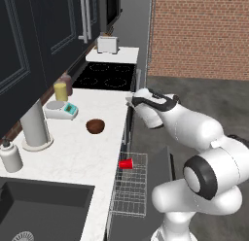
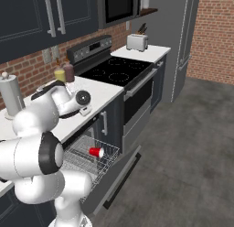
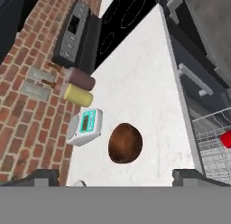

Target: Pick up the cup and bowl from the counter, place them in the dishwasher, and close the dishwasher door.

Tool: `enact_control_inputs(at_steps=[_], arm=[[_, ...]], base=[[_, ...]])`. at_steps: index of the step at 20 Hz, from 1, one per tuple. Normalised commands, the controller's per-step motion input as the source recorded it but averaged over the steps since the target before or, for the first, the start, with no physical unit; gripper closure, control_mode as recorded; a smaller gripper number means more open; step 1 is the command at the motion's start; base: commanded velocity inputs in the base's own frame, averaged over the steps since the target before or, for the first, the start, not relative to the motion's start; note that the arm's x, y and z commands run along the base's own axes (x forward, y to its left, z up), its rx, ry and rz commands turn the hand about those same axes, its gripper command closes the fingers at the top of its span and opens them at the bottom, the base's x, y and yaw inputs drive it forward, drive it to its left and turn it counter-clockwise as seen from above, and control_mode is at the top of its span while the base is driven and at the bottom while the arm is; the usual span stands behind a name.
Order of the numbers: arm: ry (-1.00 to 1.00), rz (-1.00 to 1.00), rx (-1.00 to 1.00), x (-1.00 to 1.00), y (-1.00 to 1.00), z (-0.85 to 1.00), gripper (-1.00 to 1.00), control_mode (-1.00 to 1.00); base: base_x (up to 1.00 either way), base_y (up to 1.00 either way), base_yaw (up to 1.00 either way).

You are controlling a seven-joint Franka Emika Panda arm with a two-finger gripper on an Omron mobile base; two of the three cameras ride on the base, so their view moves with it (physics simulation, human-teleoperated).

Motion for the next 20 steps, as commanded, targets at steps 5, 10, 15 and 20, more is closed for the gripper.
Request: enact_control_inputs(at_steps=[5, 10, 15, 20], arm=[[-0.01, 0.15, -0.48, 0.08, 0.06, -0.04, -1.0, -1.0], [0.0, 0.13, -0.39, 0.1, 0.01, 0.0, -1.0, -1.0], [0.0, 0.09, -0.25, 0.1, 0.08, 0.0, -1.0, -1.0], [0.01, 0.05, -0.13, 0.07, 0.1, 0.0, -1.0, -1.0]], base=[[0.0, 0.0, 0.0], [0.0, 0.0, 0.0], [0.0, 0.0, 0.0], [0.0, 0.0, 0.0]])
